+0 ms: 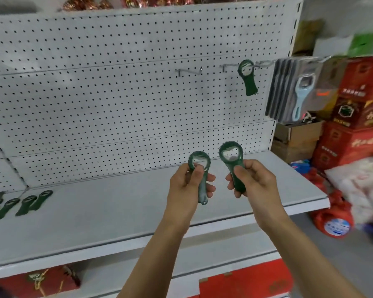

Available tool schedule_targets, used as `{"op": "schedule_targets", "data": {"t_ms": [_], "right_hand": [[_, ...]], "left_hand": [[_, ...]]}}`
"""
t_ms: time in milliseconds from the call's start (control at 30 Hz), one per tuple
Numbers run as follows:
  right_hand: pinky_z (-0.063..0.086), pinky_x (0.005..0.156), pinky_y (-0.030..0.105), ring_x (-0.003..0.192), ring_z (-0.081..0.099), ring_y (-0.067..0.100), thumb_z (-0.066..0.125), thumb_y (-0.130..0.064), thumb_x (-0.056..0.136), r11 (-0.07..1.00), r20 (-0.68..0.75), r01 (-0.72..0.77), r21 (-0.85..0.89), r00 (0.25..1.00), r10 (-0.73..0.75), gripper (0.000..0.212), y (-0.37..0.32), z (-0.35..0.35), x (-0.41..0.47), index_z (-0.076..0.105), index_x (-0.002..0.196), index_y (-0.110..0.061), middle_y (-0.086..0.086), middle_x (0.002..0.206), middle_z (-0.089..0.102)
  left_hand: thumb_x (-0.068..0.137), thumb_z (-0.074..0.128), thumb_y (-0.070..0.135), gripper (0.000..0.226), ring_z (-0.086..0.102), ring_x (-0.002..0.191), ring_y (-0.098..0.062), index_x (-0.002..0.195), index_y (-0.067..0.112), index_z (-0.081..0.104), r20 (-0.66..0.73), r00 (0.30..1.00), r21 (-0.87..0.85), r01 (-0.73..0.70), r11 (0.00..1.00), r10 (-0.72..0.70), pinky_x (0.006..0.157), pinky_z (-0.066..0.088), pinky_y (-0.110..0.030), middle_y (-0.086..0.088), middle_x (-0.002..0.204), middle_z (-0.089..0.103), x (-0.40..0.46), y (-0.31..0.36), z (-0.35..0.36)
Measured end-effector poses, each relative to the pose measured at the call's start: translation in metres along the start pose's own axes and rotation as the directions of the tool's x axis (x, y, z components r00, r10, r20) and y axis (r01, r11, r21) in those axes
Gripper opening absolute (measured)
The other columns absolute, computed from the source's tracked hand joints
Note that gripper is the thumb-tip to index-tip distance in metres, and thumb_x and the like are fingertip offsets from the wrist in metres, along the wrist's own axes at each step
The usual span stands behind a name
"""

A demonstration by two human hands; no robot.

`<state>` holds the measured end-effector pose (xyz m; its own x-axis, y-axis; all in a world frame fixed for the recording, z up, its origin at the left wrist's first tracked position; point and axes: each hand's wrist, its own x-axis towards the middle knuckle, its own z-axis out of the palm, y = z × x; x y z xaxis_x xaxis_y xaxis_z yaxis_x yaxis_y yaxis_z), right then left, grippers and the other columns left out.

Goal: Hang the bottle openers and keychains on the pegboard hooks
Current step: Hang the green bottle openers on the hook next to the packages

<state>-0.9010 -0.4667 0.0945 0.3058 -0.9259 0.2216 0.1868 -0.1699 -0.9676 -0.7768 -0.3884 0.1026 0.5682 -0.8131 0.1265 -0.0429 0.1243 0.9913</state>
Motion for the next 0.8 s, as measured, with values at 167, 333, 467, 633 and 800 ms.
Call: {"op": "schedule_targets", "data": {"t_ms": [167,333,467,633,800], "right_hand": [[0.046,0.053,0.033,0.060,0.057,0.022,0.055,-0.009,0.095,0.997,-0.073,0.077,-0.001,0.994,-0.077,0.008,-0.012,-0.012,0.046,0.059,0.089,-0.008,0.008,0.072,0.067],[0.047,0.049,0.024,0.054,0.057,0.012,0.054,-0.011,0.096,0.990,-0.125,0.140,0.033,0.983,-0.135,0.009,-0.020,-0.020,0.085,0.060,0.089,-0.010,0.004,0.070,0.067],[0.047,0.048,0.024,0.055,0.058,0.012,0.054,-0.009,0.096,0.975,-0.145,0.213,0.067,0.969,-0.201,0.009,-0.034,-0.030,0.117,0.061,0.090,-0.008,0.002,0.068,0.067],[0.045,0.046,0.025,0.056,0.058,0.015,0.055,-0.008,0.095,0.940,-0.155,0.328,0.094,0.938,-0.311,0.010,-0.058,-0.052,0.153,0.062,0.089,-0.010,0.000,0.065,0.067],[0.043,0.046,0.026,0.057,0.057,0.017,0.056,-0.010,0.095,0.921,-0.086,0.380,0.083,0.924,-0.373,0.010,-0.072,-0.073,0.181,0.061,0.086,-0.013,-0.001,0.062,0.067]], "left_hand": [[0.100,0.049,0.026,0.020,0.069,0.068,-0.020,0.105,0.009,0.058,0.032,0.998,-0.046,-0.045,0.998,0.046,0.066,0.058,-0.035,-0.006,0.089,0.075,0.044,0.012,0.018],[0.100,0.050,0.022,0.019,0.070,0.067,-0.019,0.108,0.007,0.059,0.048,0.995,-0.055,-0.080,0.995,0.083,0.060,0.059,-0.028,-0.008,0.091,0.076,0.084,0.024,0.027],[0.099,0.051,0.021,0.020,0.070,0.067,-0.018,0.109,0.007,0.060,0.058,0.993,-0.064,-0.095,0.993,0.099,0.058,0.058,-0.026,-0.007,0.091,0.076,0.104,0.031,0.046],[0.099,0.051,0.023,0.019,0.071,0.071,-0.017,0.106,0.008,0.061,0.012,0.990,-0.067,-0.136,0.988,0.137,0.059,0.056,-0.024,-0.004,0.090,0.076,0.122,0.038,0.075],[0.099,0.051,0.024,0.019,0.071,0.073,-0.016,0.107,0.011,0.061,-0.049,0.985,-0.055,-0.170,0.984,0.167,0.064,0.058,-0.028,-0.002,0.090,0.076,0.131,0.041,0.108]]}}
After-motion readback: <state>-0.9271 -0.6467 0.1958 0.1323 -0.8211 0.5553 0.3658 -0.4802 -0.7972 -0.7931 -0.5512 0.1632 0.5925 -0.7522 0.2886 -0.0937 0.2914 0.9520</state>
